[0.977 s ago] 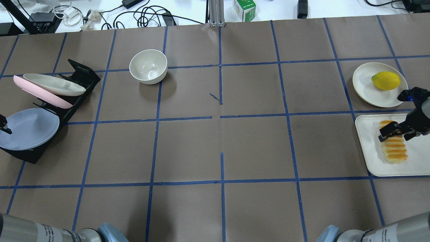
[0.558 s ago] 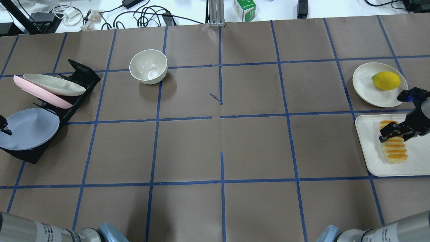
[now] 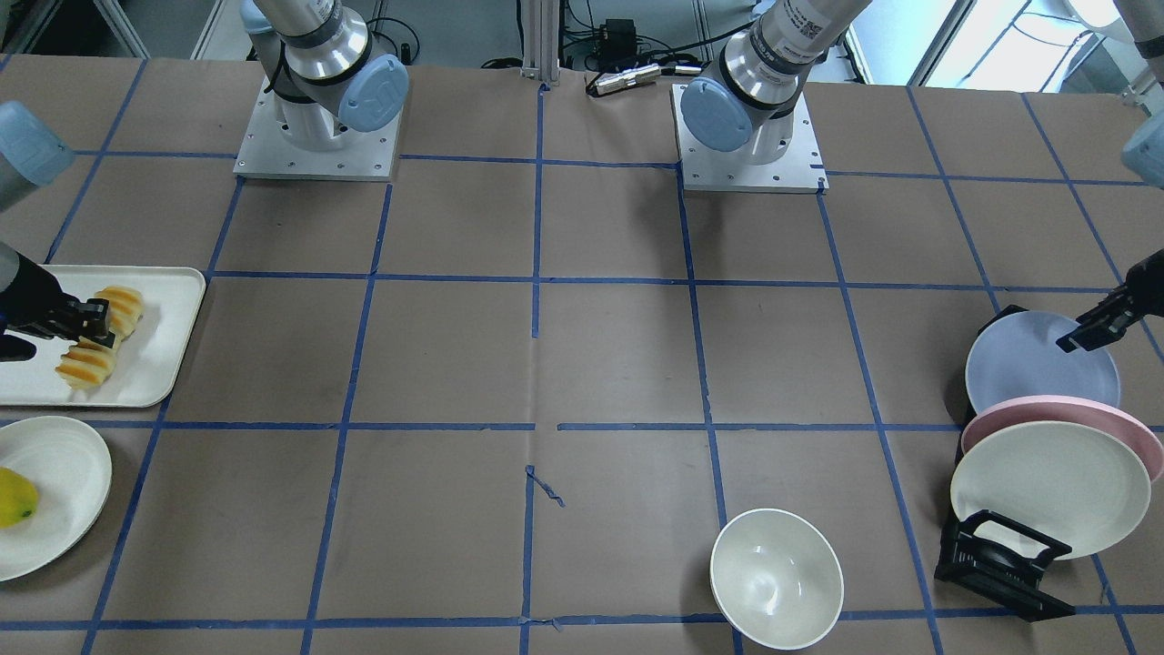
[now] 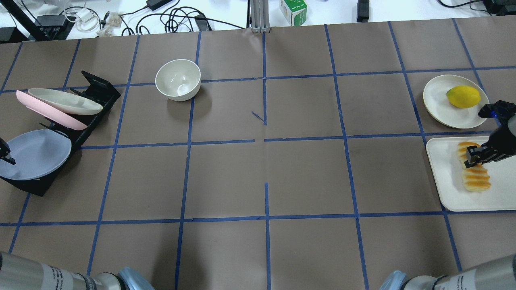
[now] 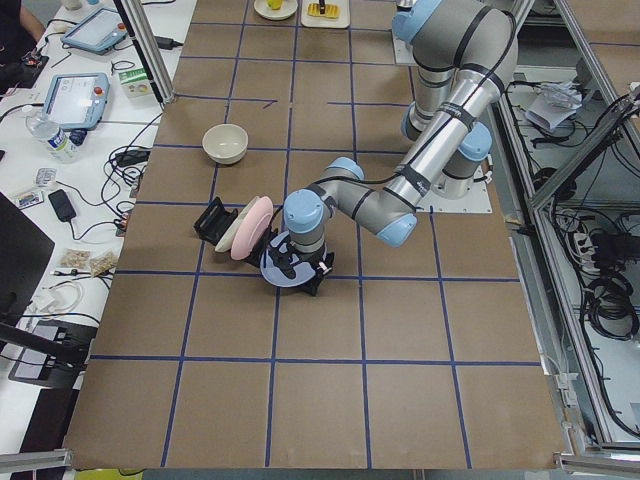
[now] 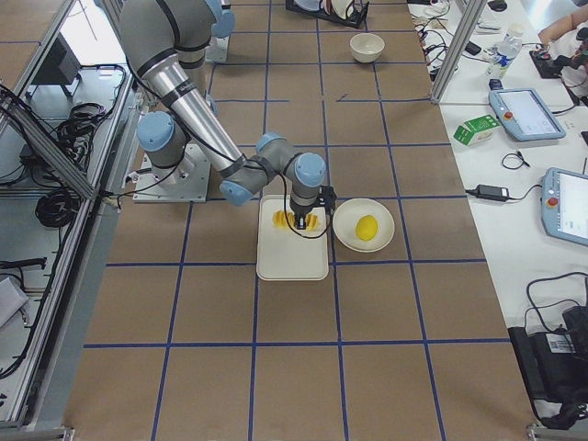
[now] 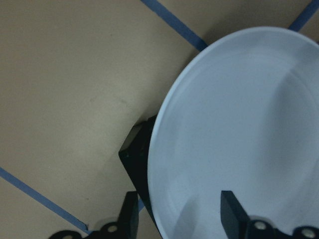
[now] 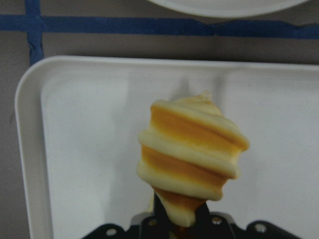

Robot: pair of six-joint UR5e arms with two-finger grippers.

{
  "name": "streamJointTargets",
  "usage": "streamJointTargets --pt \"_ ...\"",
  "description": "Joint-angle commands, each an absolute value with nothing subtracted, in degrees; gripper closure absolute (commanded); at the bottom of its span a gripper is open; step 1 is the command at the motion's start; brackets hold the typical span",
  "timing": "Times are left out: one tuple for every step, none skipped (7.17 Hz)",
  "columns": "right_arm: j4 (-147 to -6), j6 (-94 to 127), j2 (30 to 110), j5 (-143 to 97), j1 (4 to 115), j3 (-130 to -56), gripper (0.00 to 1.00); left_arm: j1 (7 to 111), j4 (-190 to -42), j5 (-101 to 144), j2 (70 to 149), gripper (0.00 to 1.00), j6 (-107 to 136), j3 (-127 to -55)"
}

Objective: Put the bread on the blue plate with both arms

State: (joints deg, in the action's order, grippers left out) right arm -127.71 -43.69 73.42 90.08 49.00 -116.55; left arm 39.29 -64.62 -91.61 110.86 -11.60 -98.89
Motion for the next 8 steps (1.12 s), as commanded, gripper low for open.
streamJointTargets --pt "-126.48 -44.90 74.09 90.17 49.57 -114.01 1.00 39.29 -63.81 -91.67 111.09 0.95 -11.86 -98.88" --pt "-125.26 -45.09 74.61 90.26 50.27 -113.39 1.00 39.29 -63.81 -91.67 110.92 1.00 -12.21 -98.88" --pt "-123.77 -44.57 74.79 90.26 50.36 -113.12 1.00 39.20 -63.81 -91.76 110.92 1.00 -12.30 -98.88" --pt "-119.14 -44.39 74.79 90.87 50.45 -111.90 1.00 39.11 -63.81 -91.84 110.57 1.00 -12.39 -98.79" --pt "-118.22 -44.30 74.88 90.88 50.45 -110.49 1.00 38.94 -63.81 -92.98 110.31 1.00 -12.39 -98.79" --pt "-117.78 -44.30 74.88 91.05 51.06 -110.22 1.00 39.11 -63.90 -94.99 108.74 1.00 -12.39 -98.62" --pt "-117.69 -44.21 75.67 91.05 51.50 -110.21 1.00 39.02 -64.77 -96.05 107.42 1.00 -13.00 -97.40" --pt "-117.60 -44.21 76.46 91.05 51.76 -110.21 1.00 38.68 -67.30 -97.80 105.84 1.00 -13.70 -95.64"
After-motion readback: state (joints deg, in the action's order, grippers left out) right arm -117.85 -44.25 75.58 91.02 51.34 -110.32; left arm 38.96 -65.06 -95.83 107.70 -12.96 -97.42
